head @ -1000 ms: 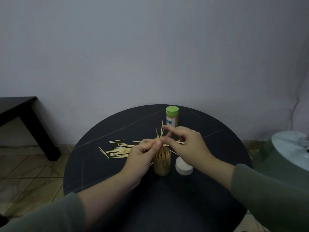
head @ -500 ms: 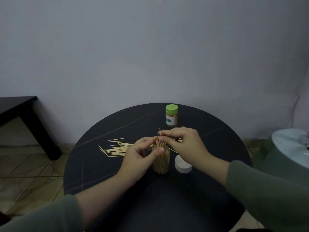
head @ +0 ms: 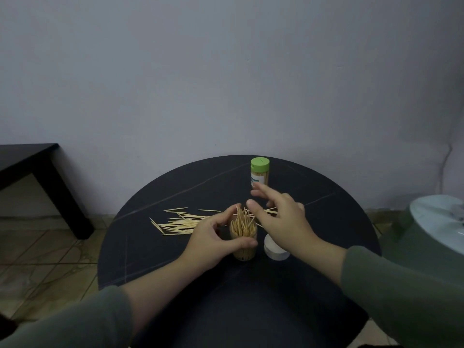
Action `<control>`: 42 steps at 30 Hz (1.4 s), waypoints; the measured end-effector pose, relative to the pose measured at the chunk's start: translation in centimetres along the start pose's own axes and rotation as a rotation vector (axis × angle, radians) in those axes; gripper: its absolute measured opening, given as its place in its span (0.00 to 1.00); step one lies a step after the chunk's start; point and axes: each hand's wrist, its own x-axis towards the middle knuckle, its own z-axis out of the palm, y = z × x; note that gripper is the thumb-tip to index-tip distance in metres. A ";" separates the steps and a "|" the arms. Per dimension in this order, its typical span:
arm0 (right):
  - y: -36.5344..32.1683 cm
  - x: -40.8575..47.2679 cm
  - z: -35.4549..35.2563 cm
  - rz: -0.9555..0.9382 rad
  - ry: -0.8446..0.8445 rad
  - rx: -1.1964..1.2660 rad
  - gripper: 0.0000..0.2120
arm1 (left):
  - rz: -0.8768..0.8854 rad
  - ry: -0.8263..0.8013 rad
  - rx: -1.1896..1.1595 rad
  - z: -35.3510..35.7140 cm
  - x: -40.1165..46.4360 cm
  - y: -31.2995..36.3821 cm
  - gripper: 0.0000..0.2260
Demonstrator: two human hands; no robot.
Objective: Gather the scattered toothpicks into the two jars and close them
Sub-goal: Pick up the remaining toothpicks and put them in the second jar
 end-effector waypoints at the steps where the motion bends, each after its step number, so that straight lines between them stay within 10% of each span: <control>1: -0.1 -0.2 0.0 -0.006 -0.031 -0.071 0.23 | 0.007 0.007 0.008 0.0 0.0 0.1 0.41; 8: -0.8 -1.3 0.2 -0.178 -0.317 -0.290 0.29 | 0.098 0.045 0.024 0.5 0.3 0.7 0.20; 16: 0.2 -0.3 0.1 -0.423 -0.027 -0.372 0.25 | 0.111 0.052 -0.004 0.7 0.5 0.3 0.18; 20: 0.9 -0.3 -0.4 -0.621 -0.148 -0.447 0.28 | 0.103 0.025 0.023 0.4 0.5 0.2 0.19; 27: 1.5 -0.4 -1.0 -0.569 -0.030 -0.339 0.16 | 0.126 0.025 0.028 0.4 0.4 0.3 0.17; 32: 1.3 -0.6 -0.9 -0.459 -0.089 -0.409 0.33 | 0.105 0.026 0.023 0.4 0.4 0.2 0.20; 42: 1.4 -0.9 -1.0 -0.508 -0.311 -0.386 0.34 | 0.113 0.022 0.018 0.0 0.1 0.3 0.27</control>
